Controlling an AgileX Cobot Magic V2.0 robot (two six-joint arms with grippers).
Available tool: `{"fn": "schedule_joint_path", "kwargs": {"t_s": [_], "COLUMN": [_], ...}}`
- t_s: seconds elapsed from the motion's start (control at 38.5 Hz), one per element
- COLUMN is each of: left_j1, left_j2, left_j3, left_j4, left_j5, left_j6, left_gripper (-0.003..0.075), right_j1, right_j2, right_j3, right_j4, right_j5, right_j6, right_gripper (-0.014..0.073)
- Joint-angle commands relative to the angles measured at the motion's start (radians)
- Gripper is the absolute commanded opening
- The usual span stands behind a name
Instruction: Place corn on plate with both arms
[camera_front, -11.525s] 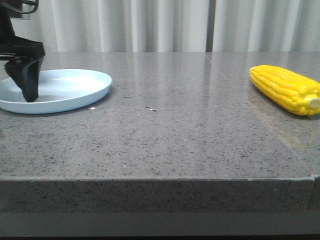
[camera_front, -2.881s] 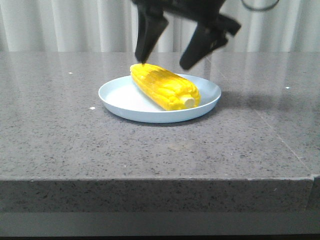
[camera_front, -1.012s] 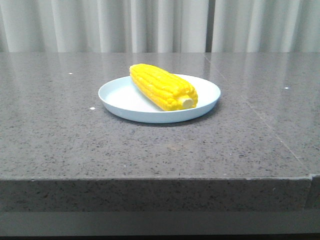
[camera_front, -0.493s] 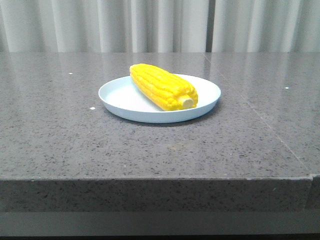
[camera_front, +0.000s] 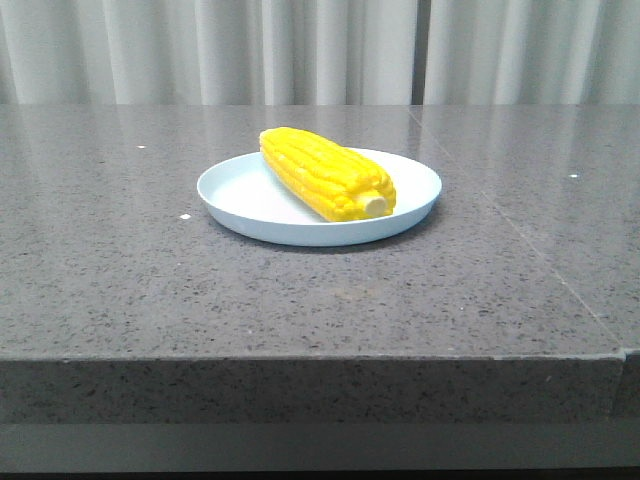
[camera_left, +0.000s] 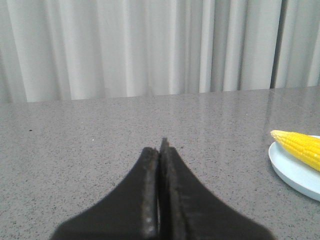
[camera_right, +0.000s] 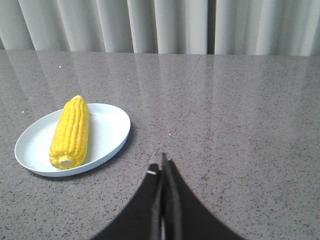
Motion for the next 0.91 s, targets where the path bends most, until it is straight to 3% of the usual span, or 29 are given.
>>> {"fn": "schedule_joint_path", "kwargs": {"t_s": [0.0,0.16,0.36,0.67,0.88], "left_j1": [0.005,0.046,0.16,0.204,0.204], "left_j2": [-0.008,-0.062,-0.058,-0.058,-0.058], "left_j3": [0.012,0.122,0.248,0.382,0.383], "left_j4": [0.003,-0.051,-0.276,-0.277,-0.277], "left_j5": [-0.124,-0.216,-0.29,-0.374,-0.348], "left_j6": [-0.001,0.004,0.187,0.187,0.187], "left_gripper": [-0.002,-0.002,-0.002,-0.002,-0.002], "right_j1": [-0.007,-0.007,-0.007,-0.007,-0.007], "right_j2": [0.01,0.01,0.01,0.01,0.01], "right_j3": [-0.025,-0.025,-0.025,-0.025,-0.025], "right_j4": [-0.01,-0.01,-0.01,-0.01,-0.01], "right_j5": [-0.073,-0.073,-0.072,-0.072,-0.072], "right_j6": [0.002,0.002,0.002,0.002,0.002], "right_gripper": [-0.007,-0.007,-0.007,-0.007,-0.007]}}
